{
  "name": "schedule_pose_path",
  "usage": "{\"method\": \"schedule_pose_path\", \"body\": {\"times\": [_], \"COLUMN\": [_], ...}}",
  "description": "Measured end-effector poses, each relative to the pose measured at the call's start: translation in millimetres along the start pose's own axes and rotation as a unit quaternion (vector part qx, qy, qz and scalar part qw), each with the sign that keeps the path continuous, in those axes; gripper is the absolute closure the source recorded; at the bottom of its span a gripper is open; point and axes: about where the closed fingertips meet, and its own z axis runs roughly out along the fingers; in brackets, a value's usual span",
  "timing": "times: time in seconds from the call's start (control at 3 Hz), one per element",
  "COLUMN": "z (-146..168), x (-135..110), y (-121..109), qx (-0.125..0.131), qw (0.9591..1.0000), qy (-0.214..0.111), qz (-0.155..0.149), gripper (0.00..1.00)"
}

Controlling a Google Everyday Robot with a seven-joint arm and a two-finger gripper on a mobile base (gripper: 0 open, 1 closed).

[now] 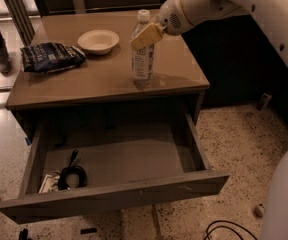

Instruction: Pick blue plastic bottle from top drawer and place on counter

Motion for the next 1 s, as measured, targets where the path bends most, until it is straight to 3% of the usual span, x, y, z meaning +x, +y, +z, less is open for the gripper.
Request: {"method": "schedule_pose_path", "body": {"times": [0.67,1.0], "z": [10.1,10.3], "x": [8.9,9.0], "y": [-2.3,-2.3], "qx": [0.014,0.014], "qw": [0.9995,0.9995], "qy": [-0.021,-0.022], "qz": [-0.018,-0.018], "gripper": [1.00,0.81]}}
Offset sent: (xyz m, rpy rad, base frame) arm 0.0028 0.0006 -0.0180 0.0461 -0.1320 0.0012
